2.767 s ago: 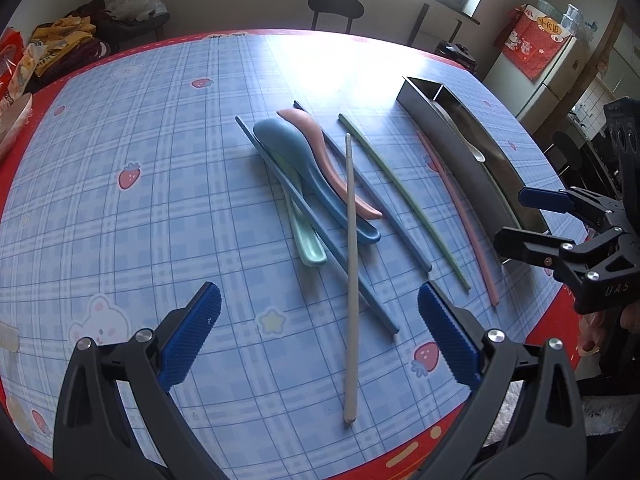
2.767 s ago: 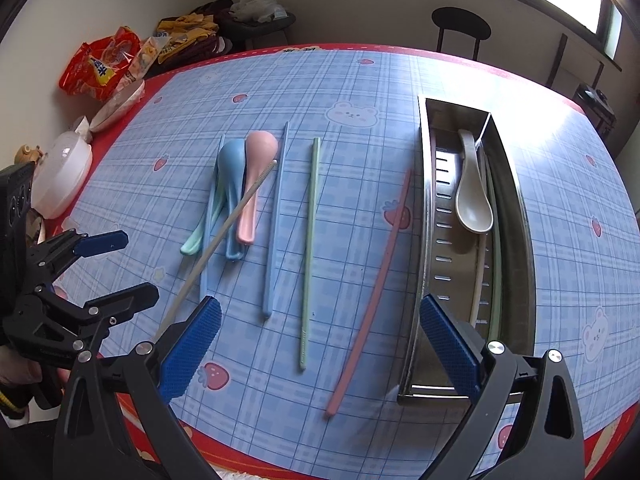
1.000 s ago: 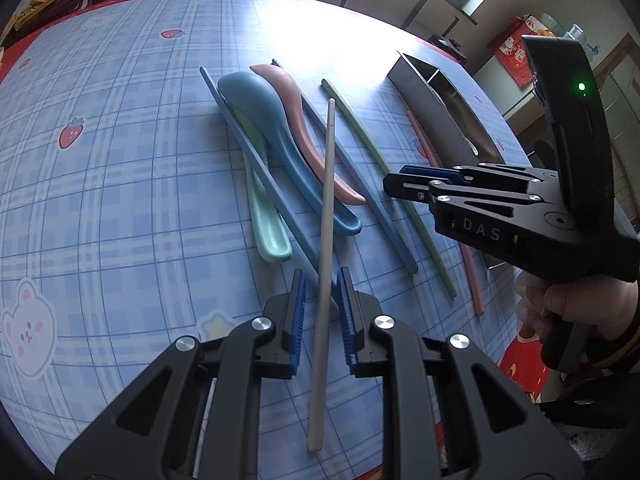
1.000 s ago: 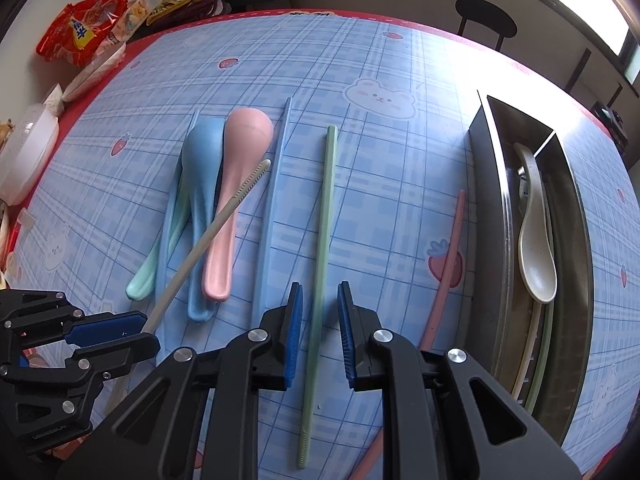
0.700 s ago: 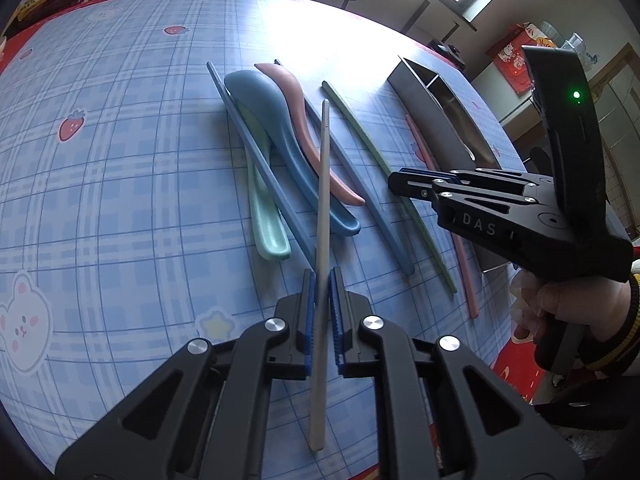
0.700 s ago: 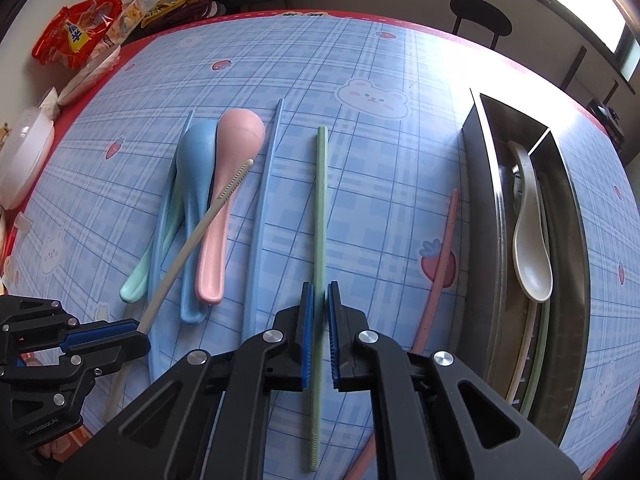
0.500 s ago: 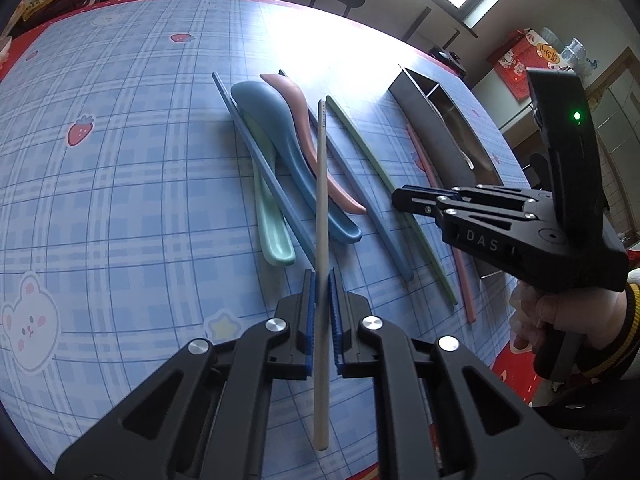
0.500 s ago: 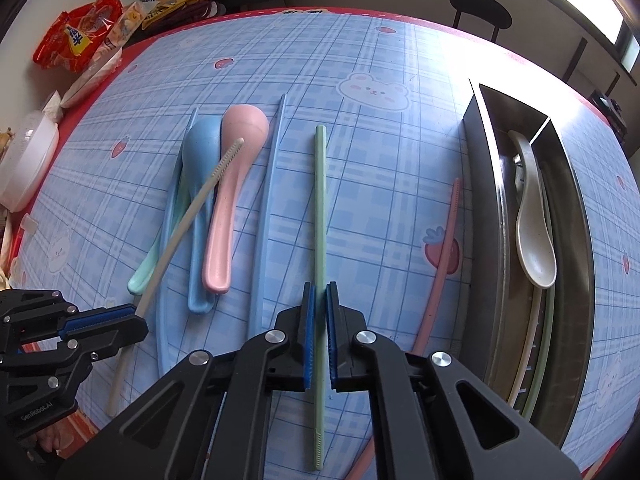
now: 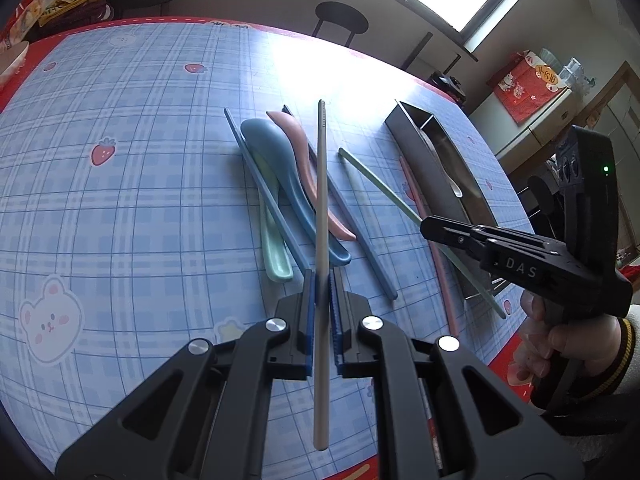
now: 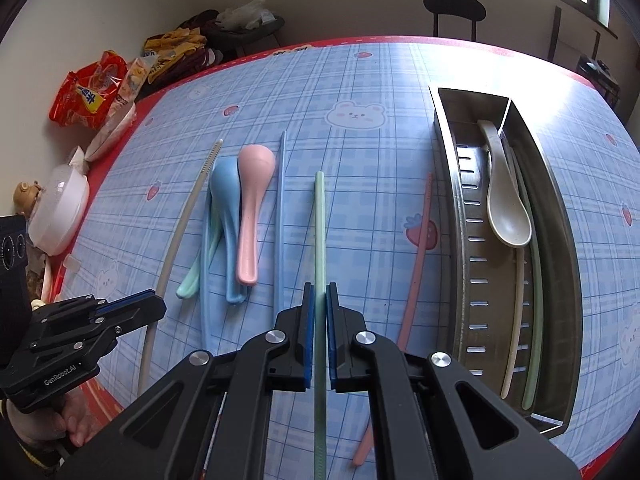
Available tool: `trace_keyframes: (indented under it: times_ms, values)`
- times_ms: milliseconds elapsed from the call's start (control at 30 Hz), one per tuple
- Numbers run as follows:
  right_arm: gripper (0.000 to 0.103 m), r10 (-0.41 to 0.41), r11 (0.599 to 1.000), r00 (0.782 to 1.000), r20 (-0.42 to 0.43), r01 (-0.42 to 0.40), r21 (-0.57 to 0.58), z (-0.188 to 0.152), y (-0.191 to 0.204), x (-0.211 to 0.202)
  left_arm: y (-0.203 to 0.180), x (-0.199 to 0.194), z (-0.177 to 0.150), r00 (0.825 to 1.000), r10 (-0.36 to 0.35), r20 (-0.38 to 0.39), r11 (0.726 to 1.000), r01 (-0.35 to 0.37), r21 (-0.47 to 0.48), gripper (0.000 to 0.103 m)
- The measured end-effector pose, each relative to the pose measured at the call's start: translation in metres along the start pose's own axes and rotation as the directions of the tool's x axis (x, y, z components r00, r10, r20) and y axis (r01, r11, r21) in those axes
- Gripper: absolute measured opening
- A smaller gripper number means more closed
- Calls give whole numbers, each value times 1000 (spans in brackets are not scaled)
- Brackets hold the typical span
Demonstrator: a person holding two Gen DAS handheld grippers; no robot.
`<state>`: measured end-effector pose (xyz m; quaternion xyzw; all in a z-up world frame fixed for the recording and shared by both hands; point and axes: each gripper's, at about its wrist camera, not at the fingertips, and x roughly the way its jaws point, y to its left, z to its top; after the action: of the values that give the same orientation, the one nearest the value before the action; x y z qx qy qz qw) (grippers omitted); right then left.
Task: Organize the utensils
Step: 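Carry the beige chopstick with the left gripper while the right carries the green chopstick to the caddy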
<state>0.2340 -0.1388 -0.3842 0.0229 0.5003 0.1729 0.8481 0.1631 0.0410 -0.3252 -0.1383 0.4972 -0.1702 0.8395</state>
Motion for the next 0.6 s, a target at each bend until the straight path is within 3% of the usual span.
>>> trace_keyframes:
  times_ms: [600]
  values:
    - [6,-31,998,993,115,36,-42,-5,6,-43,-17,-14,2,999,-24,37,1000,23,11,11]
